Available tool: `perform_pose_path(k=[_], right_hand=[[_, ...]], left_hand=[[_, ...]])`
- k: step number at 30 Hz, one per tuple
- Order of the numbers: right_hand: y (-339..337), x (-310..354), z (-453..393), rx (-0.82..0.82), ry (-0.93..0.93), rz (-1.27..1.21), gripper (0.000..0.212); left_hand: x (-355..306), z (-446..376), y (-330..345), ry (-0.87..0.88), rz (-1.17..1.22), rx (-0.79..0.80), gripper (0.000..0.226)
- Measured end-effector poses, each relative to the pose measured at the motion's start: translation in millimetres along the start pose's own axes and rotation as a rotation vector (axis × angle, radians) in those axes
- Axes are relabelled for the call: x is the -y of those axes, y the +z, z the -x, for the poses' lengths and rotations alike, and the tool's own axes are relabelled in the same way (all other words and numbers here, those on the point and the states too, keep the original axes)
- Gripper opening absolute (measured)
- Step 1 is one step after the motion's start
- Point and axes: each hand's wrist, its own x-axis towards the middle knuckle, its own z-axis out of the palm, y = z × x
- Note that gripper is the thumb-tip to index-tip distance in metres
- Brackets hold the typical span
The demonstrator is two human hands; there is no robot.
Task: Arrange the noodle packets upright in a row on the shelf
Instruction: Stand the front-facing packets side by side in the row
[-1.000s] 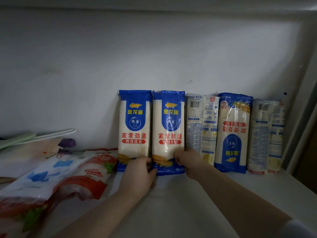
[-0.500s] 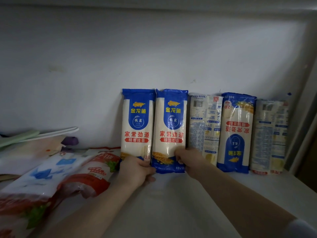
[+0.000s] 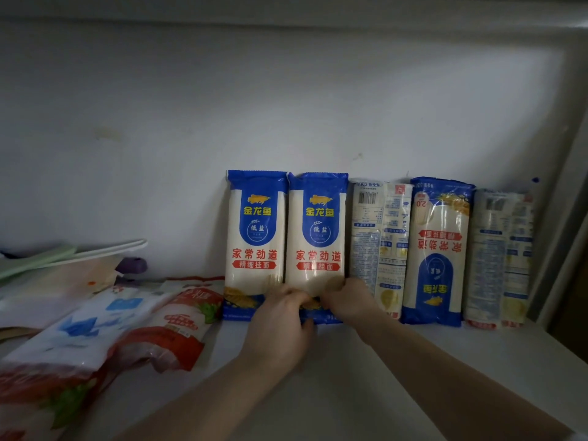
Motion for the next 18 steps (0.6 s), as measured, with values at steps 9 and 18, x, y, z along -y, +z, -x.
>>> perform_pose_path(k=[9, 18], right_hand=[[-14, -1, 2, 0.111, -0.072, -0.212, 0.047], [-20, 32, -12, 0.052, -0.140, -0.462, 0.041]], left_hand=[[28, -28, -48, -0.362, 0.101, -0.428, 0.065], [66, -93, -97, -0.565, 0.748, 0.216, 0.042]])
